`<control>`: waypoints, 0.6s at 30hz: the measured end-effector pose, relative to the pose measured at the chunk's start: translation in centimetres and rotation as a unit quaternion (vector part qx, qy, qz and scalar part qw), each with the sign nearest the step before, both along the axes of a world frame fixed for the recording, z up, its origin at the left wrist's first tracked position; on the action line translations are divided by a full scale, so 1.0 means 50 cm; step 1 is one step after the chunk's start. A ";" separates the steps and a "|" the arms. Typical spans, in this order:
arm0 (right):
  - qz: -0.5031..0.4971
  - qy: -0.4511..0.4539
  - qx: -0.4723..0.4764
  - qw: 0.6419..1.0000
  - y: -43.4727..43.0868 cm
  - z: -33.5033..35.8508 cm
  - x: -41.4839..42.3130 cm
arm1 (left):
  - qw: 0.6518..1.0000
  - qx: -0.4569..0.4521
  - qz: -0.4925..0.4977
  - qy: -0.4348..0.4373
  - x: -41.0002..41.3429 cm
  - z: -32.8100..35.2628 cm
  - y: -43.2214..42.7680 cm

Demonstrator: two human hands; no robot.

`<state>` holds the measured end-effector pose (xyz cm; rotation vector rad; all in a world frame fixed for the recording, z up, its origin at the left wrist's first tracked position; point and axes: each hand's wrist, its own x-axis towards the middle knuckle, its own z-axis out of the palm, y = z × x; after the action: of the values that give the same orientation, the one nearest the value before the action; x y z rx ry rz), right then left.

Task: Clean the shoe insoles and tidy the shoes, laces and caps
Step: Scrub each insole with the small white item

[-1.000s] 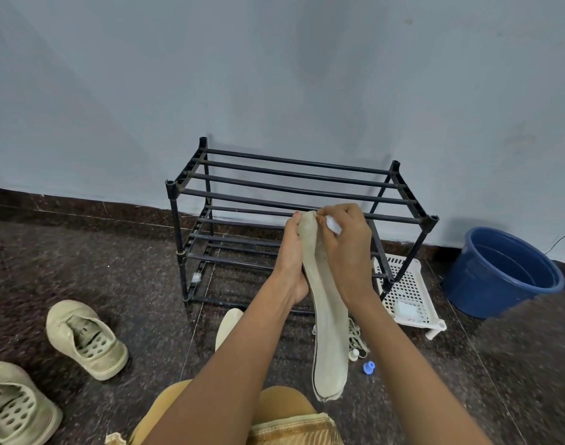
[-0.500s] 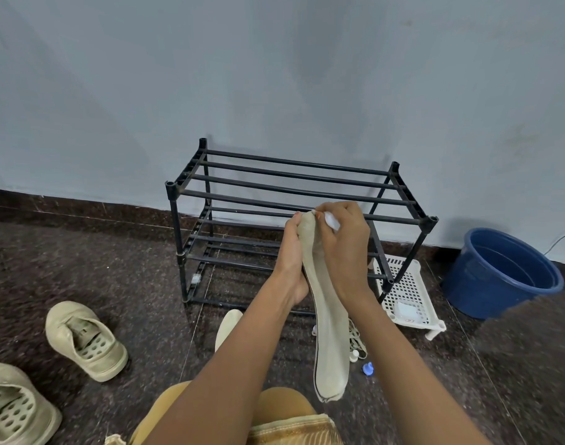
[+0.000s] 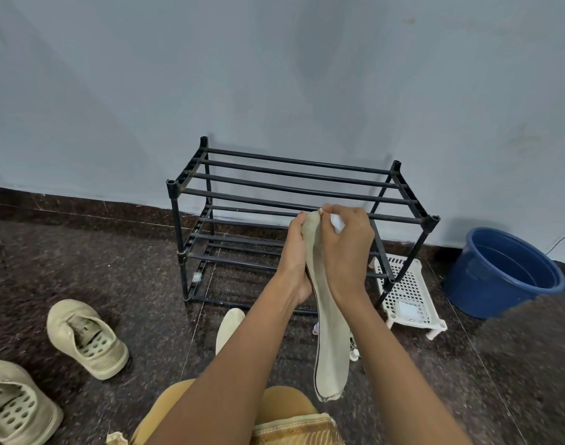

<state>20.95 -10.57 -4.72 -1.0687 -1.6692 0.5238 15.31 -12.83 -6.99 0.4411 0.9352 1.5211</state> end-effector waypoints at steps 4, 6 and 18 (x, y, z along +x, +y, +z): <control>0.020 -0.009 0.005 1.000 -0.001 0.006 0.001 | 1.000 0.006 -0.005 0.018 -0.005 0.002 0.000; 0.044 -0.037 0.020 0.998 0.000 0.011 0.005 | 1.000 0.011 -0.003 0.026 -0.007 0.003 0.000; 0.058 -0.050 0.038 0.996 -0.009 0.010 0.016 | 0.999 0.031 -0.010 0.032 -0.001 0.002 0.003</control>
<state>21.77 -11.01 -4.25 -0.9601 -1.8339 0.4843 15.26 -12.66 -6.89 0.5440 0.9319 1.5274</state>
